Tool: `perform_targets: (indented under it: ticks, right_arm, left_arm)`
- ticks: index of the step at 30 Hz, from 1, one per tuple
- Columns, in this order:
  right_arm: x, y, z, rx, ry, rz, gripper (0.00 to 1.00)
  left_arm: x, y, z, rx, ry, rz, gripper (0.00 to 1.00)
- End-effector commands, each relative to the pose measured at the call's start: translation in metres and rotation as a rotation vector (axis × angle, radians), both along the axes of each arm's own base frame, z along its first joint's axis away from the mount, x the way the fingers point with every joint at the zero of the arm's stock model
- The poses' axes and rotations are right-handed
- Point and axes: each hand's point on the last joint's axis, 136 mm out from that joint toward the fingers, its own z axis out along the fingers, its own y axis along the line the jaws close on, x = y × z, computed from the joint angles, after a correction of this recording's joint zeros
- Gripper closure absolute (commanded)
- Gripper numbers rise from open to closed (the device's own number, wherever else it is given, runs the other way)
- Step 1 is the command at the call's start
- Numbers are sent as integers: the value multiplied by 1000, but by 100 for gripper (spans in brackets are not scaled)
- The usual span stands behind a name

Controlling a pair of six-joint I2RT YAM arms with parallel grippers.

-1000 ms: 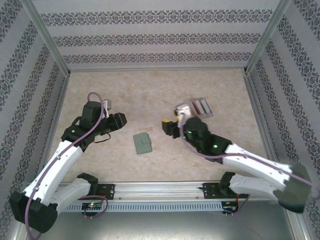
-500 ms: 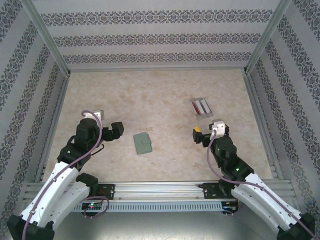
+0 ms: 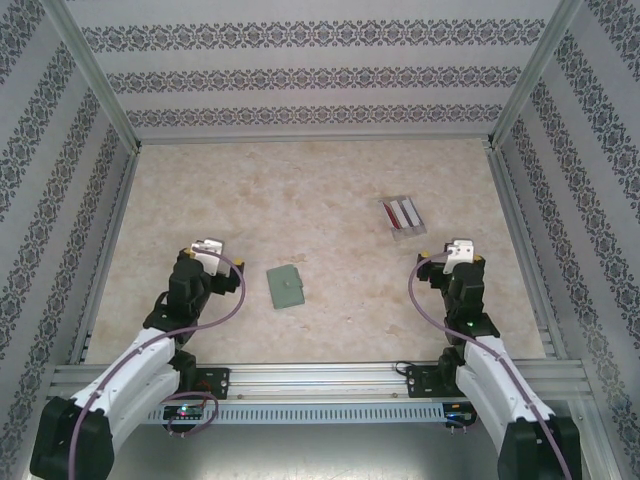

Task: Put the credit cards into the card holder
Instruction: Reset both arms

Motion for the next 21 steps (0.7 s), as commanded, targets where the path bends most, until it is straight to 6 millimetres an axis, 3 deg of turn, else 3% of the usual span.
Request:
perform_targets:
  ticks: [1, 7, 11, 14, 16, 18, 21]
  right_arm:
    - [18, 13, 32, 60, -166, 68, 2]
    - [45, 7, 35, 53, -200, 61, 2]
    - [65, 6, 35, 67, -215, 68, 2]
    - [82, 8, 26, 71, -194, 80, 2]
    - [91, 6, 9, 77, -164, 66, 2]
    - [102, 11, 7, 81, -182, 98, 2]
    - [109, 15, -2, 77, -67, 119, 2]
  left_arm:
    - [22, 18, 30, 0, -142, 70, 0]
    - [44, 22, 9, -75, -122, 81, 0]
    - [61, 19, 9, -79, -151, 53, 0]
    - [77, 10, 4, -70, -150, -16, 0]
    - [88, 17, -10, -84, -142, 10, 1]
    - [93, 33, -21, -137, -138, 63, 1]
    - [105, 32, -31, -146, -36, 51, 0]
